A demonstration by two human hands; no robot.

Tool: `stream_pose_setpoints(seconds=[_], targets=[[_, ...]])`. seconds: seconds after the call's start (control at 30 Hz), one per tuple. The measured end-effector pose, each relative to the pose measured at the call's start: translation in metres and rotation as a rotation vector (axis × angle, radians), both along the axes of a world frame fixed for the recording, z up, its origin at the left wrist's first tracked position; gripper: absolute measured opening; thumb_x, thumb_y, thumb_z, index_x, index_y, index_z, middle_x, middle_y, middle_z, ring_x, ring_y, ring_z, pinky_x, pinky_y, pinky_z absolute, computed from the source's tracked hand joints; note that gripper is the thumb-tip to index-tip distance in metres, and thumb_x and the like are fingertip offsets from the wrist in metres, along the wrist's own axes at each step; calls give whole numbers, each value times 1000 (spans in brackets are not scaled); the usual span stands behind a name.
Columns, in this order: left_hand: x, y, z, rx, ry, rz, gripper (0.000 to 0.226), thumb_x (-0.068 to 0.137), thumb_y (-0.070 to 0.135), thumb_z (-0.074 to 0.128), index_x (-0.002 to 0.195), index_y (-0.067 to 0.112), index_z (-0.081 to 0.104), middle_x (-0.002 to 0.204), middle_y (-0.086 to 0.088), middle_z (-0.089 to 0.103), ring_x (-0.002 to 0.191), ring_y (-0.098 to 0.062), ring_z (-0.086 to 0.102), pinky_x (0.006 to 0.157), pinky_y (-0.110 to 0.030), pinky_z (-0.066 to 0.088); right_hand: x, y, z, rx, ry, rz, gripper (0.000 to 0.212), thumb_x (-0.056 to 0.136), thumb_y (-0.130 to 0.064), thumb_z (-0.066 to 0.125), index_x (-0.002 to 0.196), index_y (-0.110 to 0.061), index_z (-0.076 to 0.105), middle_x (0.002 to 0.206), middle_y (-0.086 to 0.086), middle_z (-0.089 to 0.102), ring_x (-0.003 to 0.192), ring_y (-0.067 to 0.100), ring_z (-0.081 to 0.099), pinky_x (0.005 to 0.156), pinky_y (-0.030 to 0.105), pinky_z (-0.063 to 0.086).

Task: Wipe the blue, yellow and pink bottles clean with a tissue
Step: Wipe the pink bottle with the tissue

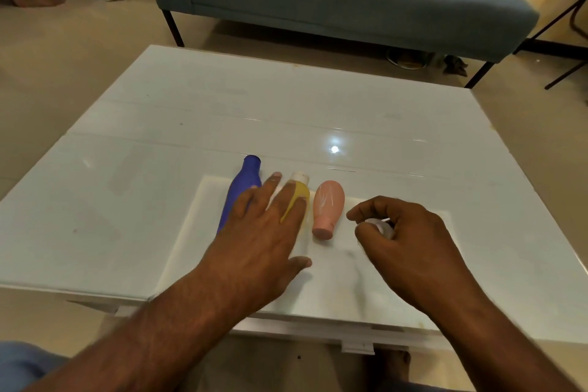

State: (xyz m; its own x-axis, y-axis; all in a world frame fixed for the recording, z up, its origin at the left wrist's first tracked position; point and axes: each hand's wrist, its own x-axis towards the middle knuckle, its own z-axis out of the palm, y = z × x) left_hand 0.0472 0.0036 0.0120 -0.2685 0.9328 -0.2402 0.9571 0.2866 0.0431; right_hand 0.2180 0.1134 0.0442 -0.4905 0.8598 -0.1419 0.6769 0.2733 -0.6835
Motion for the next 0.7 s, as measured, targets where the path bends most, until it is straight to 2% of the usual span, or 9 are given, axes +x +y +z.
stream_pose_setpoints(seconds=[0.2, 0.3, 0.37, 0.57, 0.7], targets=[[14, 6, -11, -26, 1, -98, 90, 97, 71, 33, 159, 28, -17, 167, -5, -31, 153, -30, -29, 119, -51, -20, -1, -3, 5, 67, -76, 33, 23, 95, -24, 62, 107, -38, 75, 109, -23, 68, 99, 5, 65, 88, 26, 50], [16, 7, -15, -9, -12, -158, 88, 97, 70, 32, 159, 30, -16, 169, -2, -24, 154, -29, -27, 112, -48, -25, -1, -3, 7, 81, -79, 44, 23, 96, -23, 62, 109, -37, 75, 108, -23, 66, 99, 4, 63, 90, 24, 49], [18, 7, -18, -9, -16, -185, 86, 98, 69, 32, 160, 30, -15, 170, -2, -20, 155, -30, -25, 113, -48, -25, -2, -3, 7, 87, -89, 54, 23, 97, -24, 63, 112, -35, 75, 108, -22, 64, 99, 2, 60, 91, 23, 46], [19, 7, -9, 73, -43, -145, 71, 97, 69, 36, 155, 36, 14, 172, 2, 9, 158, -28, -13, 122, -54, -13, -2, -2, 7, 99, -106, 44, 22, 97, -24, 63, 113, -35, 75, 111, -20, 67, 100, 2, 60, 92, 22, 45], [21, 5, -7, 82, -81, -148, 65, 98, 68, 36, 154, 38, 20, 170, 5, 16, 159, -26, -8, 124, -54, -10, -4, -2, 9, 111, -125, 34, 23, 99, -25, 62, 118, -33, 75, 125, -13, 72, 104, 6, 63, 97, 25, 50]])
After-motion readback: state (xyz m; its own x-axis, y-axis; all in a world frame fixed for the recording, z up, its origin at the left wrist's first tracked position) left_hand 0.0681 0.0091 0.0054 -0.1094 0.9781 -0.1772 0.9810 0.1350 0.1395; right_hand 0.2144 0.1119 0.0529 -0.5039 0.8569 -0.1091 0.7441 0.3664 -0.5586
